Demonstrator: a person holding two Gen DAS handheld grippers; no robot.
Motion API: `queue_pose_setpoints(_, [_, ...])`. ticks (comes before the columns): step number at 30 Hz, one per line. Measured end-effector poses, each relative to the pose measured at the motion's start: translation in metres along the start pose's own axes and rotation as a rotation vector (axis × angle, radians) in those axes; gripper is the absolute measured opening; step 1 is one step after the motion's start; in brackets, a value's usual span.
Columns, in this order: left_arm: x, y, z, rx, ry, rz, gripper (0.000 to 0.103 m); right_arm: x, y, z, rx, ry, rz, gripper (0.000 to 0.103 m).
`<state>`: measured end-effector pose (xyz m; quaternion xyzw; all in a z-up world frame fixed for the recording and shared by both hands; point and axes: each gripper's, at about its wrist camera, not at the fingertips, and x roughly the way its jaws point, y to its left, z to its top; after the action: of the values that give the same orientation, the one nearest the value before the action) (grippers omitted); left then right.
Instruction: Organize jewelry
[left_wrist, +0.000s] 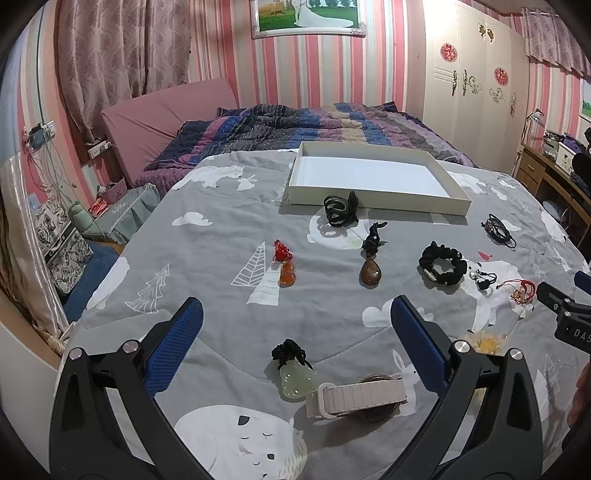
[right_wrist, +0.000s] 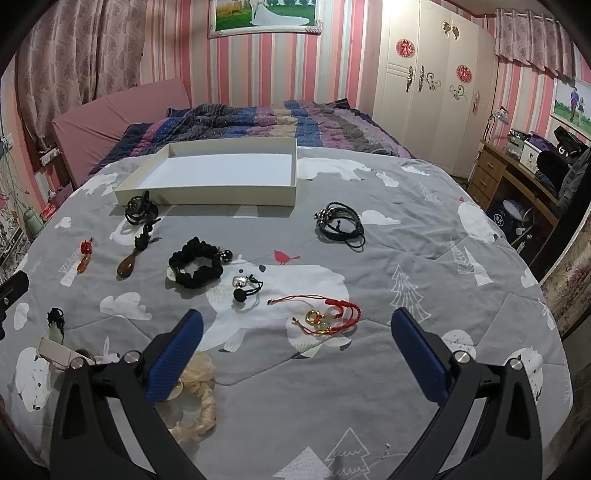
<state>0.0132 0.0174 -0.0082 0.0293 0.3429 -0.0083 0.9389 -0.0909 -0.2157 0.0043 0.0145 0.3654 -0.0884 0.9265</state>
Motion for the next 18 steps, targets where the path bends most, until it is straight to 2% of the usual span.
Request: queue_pose_setpoints(18, [0.0038, -0.0009, -0.0005, 0.010, 0.008, 0.000, 0.100, 0.0038, 0.0033, -0.0002, -0.011, 0.008, 0.005, 0.101])
